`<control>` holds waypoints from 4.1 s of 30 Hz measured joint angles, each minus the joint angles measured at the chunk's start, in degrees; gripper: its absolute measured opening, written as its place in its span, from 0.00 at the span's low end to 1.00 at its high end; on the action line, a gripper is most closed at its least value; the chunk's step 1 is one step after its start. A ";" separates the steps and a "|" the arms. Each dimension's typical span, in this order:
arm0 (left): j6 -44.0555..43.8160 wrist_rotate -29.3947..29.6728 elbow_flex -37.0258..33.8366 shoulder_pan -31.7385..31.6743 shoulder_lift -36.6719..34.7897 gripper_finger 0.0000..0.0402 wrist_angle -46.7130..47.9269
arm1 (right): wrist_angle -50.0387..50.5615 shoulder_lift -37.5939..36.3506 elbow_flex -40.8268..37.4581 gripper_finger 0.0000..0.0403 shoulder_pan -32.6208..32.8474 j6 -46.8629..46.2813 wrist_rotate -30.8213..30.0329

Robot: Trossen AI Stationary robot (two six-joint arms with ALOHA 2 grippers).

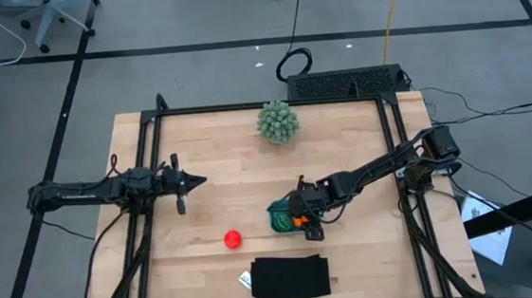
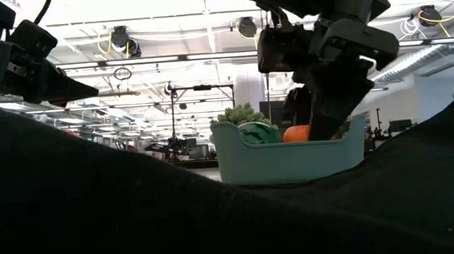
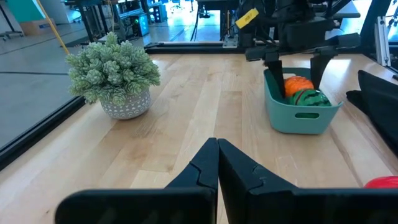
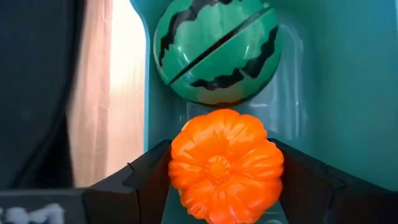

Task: Pick and placing Produce into tupperware
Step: Put the pumpkin into the blue bin, then put the apple into the blue bin

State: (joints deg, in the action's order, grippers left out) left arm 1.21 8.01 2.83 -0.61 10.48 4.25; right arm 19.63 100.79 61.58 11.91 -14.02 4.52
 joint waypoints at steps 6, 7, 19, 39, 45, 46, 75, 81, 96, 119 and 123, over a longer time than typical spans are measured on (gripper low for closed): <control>0.02 0.00 0.00 -0.01 0.00 0.01 0.11 | 0.72 0.00 0.00 0.57 0.60 1.82 -2.96; 0.12 0.00 0.00 0.00 0.00 0.01 0.13 | 0.80 0.00 0.00 0.57 0.58 1.88 -3.00; 0.15 0.00 0.00 -0.01 0.00 0.01 0.17 | 1.69 0.00 0.00 0.57 0.54 1.37 0.19; 0.07 0.00 0.00 0.00 0.00 0.01 0.20 | 1.89 0.00 0.00 0.58 -0.45 0.75 1.41; 0.04 0.00 0.00 -0.01 0.00 0.01 0.22 | 1.74 0.00 0.00 0.58 -1.21 -0.09 3.40; 0.04 0.00 0.00 0.00 0.00 0.01 0.22 | 1.74 0.00 0.00 0.58 -1.32 -0.27 3.40; 0.04 0.00 0.00 -0.01 0.00 0.01 0.24 | 2.00 -0.02 0.02 0.68 -1.36 -1.71 3.25; 0.07 0.00 0.00 -0.01 0.00 0.01 0.25 | 4.58 -1.18 0.14 0.68 -1.47 -2.01 3.01; 0.22 0.04 0.00 0.00 0.01 0.01 0.25 | 7.69 -8.91 2.05 0.64 -2.18 -2.70 -1.76; 0.45 0.07 0.00 -0.01 0.00 0.01 0.07 | 19.88 -11.15 13.40 0.00 -7.53 5.20 -3.89; 0.44 0.08 0.00 0.00 0.00 0.01 0.15 | 21.77 -12.76 14.97 0.00 -8.93 6.89 -6.36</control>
State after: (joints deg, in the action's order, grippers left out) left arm 1.65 8.09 2.83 -0.61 10.48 4.40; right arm 41.40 88.03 76.55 2.97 -7.13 -1.84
